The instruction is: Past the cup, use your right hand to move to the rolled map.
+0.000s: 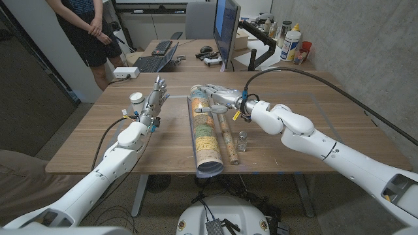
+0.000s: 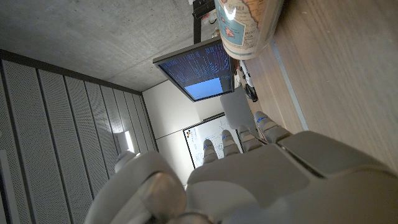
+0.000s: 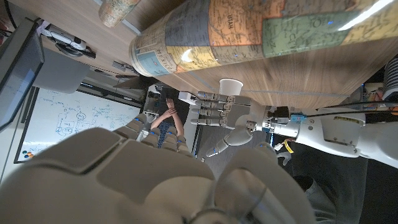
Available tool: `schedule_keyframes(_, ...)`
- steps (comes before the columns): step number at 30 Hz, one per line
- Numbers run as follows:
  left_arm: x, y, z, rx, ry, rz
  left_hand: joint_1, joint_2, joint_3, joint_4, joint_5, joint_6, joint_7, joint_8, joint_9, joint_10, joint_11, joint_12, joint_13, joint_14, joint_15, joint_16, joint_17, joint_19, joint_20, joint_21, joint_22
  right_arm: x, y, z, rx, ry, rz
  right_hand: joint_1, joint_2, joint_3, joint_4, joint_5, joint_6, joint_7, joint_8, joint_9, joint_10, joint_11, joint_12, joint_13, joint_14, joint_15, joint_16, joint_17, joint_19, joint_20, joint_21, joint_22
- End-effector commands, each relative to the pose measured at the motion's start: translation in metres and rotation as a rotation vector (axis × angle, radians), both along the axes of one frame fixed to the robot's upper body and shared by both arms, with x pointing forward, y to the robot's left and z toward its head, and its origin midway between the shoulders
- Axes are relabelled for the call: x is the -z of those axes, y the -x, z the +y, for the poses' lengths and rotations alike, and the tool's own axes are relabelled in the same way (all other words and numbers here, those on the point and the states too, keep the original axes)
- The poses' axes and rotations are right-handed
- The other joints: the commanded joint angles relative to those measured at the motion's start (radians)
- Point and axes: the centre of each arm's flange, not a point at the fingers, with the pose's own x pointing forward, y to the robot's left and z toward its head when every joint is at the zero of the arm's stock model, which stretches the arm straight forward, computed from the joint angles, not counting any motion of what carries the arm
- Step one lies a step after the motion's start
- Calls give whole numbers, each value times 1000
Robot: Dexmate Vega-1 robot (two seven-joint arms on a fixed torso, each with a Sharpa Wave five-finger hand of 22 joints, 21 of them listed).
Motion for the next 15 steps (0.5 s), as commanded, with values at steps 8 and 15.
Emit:
schedule_keyframes(8,-1,2,-2,-7,-10,2,11,0,-4,1,3,-11,2,10,3,-8,-2,0,4,-9,-36,5,5,4,-2,6,3,9,-2,4,-32,64,-62,-7,-2,-12,-1,14,-10,-7,7,3,-8,-6,3,2,-13,-33,8,4,29,0,13,3)
schedule_keyframes(15,2,4,-1,-14,-8,4,11,0,-4,2,3,3,4,19,3,-8,0,2,4,-9,-36,5,5,3,-2,6,3,14,-4,6,-56,77,-81,-10,-5,-15,-1,17,-9,-12,9,3,-5,-7,5,2,-6,-39,9,4,35,-5,13,3)
